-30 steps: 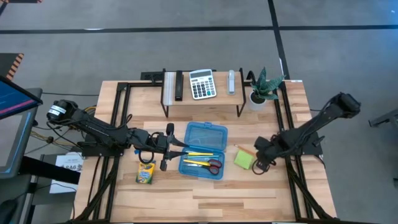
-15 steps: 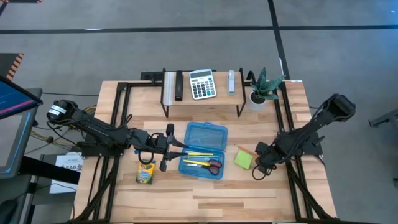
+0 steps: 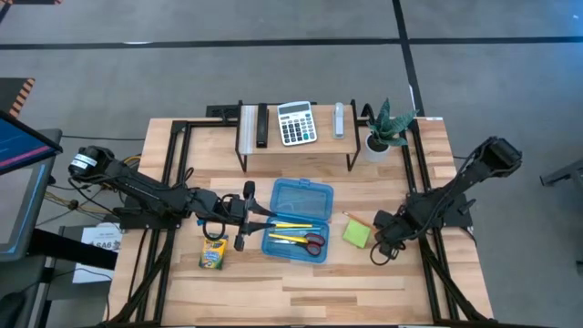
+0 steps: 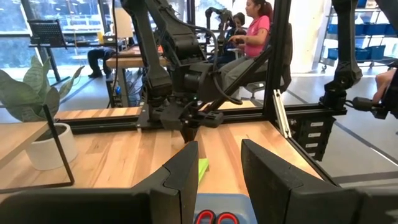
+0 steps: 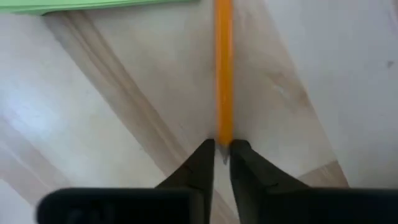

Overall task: Pack school essentials
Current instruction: Put the yellow pencil into the blue supply box

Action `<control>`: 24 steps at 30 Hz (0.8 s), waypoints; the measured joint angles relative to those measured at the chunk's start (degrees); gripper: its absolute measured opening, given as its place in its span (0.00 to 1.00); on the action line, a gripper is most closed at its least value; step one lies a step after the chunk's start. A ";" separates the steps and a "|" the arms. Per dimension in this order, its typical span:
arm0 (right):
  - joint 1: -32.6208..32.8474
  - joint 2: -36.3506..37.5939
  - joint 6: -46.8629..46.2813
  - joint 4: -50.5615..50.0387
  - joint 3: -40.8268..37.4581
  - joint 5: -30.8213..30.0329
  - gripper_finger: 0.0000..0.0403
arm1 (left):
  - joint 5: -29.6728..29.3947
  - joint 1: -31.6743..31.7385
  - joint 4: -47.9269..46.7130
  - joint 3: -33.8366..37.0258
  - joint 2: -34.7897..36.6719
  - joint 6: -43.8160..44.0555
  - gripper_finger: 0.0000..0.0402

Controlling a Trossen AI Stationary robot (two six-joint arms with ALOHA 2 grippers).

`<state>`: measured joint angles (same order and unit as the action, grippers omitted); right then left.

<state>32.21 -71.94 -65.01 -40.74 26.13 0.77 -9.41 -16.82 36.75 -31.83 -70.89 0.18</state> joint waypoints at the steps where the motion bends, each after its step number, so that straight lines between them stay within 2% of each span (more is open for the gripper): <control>1: 0.02 -0.02 0.41 0.19 0.00 -0.04 0.14 | 0.02 0.00 0.00 0.00 0.00 0.00 0.27; 7: 0.02 -0.02 1.04 0.24 0.02 -0.43 0.02 | 0.00 0.00 0.00 0.00 0.00 0.00 0.27; 13: 0.06 0.26 1.00 -0.74 0.49 -2.02 0.01 | -0.02 0.00 -0.24 0.00 0.00 0.00 0.27; 20: 1.44 2.01 1.06 -3.38 3.64 -9.88 0.00 | -0.07 0.00 -0.20 0.00 -0.09 0.03 0.27; 24: 2.26 2.04 0.99 -3.79 4.64 -9.93 0.00 | -0.09 0.00 -0.14 0.00 -0.56 0.03 0.27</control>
<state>34.47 -69.90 -64.02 -44.53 30.77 -9.17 -9.50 -16.82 36.61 -31.83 -71.46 0.21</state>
